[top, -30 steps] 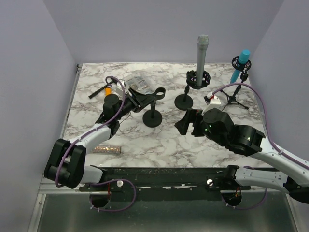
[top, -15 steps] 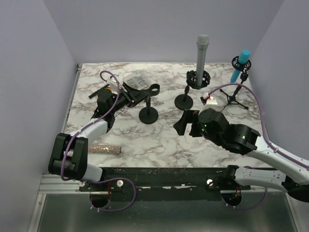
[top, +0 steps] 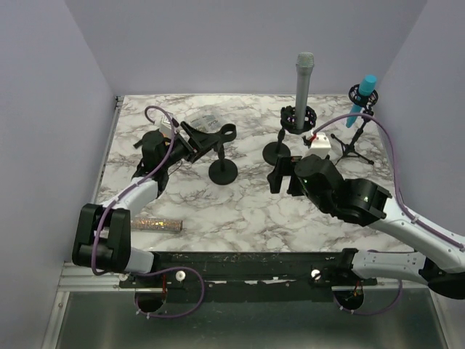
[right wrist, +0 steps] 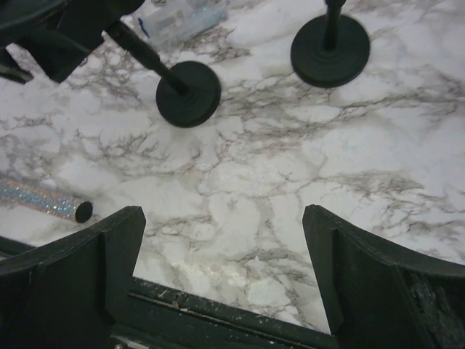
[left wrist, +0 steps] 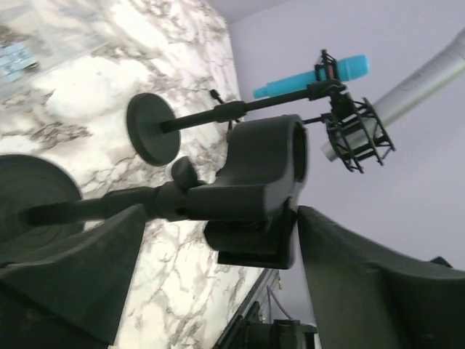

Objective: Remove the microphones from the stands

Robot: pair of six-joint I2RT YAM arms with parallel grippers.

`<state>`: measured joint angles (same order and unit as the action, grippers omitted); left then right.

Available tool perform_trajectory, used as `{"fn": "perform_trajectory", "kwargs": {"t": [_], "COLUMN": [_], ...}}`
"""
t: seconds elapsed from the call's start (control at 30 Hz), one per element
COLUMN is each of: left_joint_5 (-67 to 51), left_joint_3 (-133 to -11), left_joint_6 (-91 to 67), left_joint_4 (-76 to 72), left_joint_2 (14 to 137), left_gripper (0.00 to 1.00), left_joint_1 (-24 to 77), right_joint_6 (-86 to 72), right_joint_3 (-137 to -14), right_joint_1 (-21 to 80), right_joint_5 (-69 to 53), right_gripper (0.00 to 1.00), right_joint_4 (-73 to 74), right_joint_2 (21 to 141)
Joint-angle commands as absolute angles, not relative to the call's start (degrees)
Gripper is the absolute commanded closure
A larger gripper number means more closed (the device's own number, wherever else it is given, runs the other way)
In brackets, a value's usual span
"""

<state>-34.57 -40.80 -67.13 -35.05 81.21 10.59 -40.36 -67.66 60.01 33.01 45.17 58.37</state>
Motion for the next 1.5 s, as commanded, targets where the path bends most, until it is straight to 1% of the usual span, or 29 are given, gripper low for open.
{"fn": "perform_trajectory", "kwargs": {"t": [0.0, 0.1, 0.2, 0.37, 0.5, 0.67, 0.87, 0.9, 1.03, 1.1, 1.17, 1.33, 1.47], "left_joint_5": [-32.3, -32.84, -33.13, -31.87, -32.74, -36.37, -38.85, -39.8, -42.33, -40.9, -39.36, -38.99, -40.13], "left_joint_3": [-39.77, -40.46, -41.19, -41.99, -45.23, -47.64, -46.24, -45.46, -41.1, -39.75, -38.75, -35.63, -35.37], "left_joint_6": [-60.47, -59.04, -57.66, -53.11, -49.96, -48.9, -46.03, -45.8, -44.64, -43.92, -43.81, -46.75, -46.77], "left_joint_4": [-18.06, -14.18, -9.89, -3.44, -0.51, -0.09, 2.43, 2.62, 4.26, 6.3, 8.12, 8.56, 9.5], "left_joint_2": [77.53, 74.74, 71.88, 66.16, 66.07, 67.53, 61.95, 60.5, 51.64, 47.25, 43.62, 38.44, 35.84], "left_gripper": [0.02, 0.01, 0.01, 0.01, 0.01, 0.02, 0.02, 0.01, 0.01, 0.01, 0.02, 0.02, 0.01], "left_joint_1": [9.54, 9.07, 8.7, 8.61, 8.61, 8.61, 8.7, 8.78, 10.56, 13.37, 16.28, 20.47, 22.29], "right_joint_6": [-34.37, -30.38, -26.58, -19.8, -16.75, -16.05, -14.06, -13.93, -13.08, -12.65, -12.07, -10.74, -9.49], "right_joint_3": [-74.4, -79.23, -84.09, -91.77, -98.94, -105.25, -108.8, -108.81, -107.95, -107.02, -106.88, -105.62, -103.41], "right_joint_1": [60.13, 58.91, 55.55, 42.45, 38.11, 31.01, 28.03, 27.51, 26.69, 26.52, 26.5, 26.52, 26.54], "right_joint_5": [44.26, 47.67, 48.14, 38.17, 34.87, 26.56, 22.28, 21.87, 22.03, 22.6, 22.07, 21.58, 21.95], "right_gripper": [0.0, 0.0, 0.0, 0.0, 0.0, 0.0, 0.01, 0.01, 0.11, 0.12, 0.18, 0.27, 0.34], "right_joint_4": [49.03, 49.13, 48.22, 44.31, 43.69, 43.56, 42.56, 42.16, 39.97, 38.26, 37.3, 34.65, 32.73], "right_joint_2": [61.57, 64.92, 68.77, 74.42, 79.82, 85.36, 89.62, 89.97, 90.79, 91.03, 91.61, 92.24, 91.9]}}
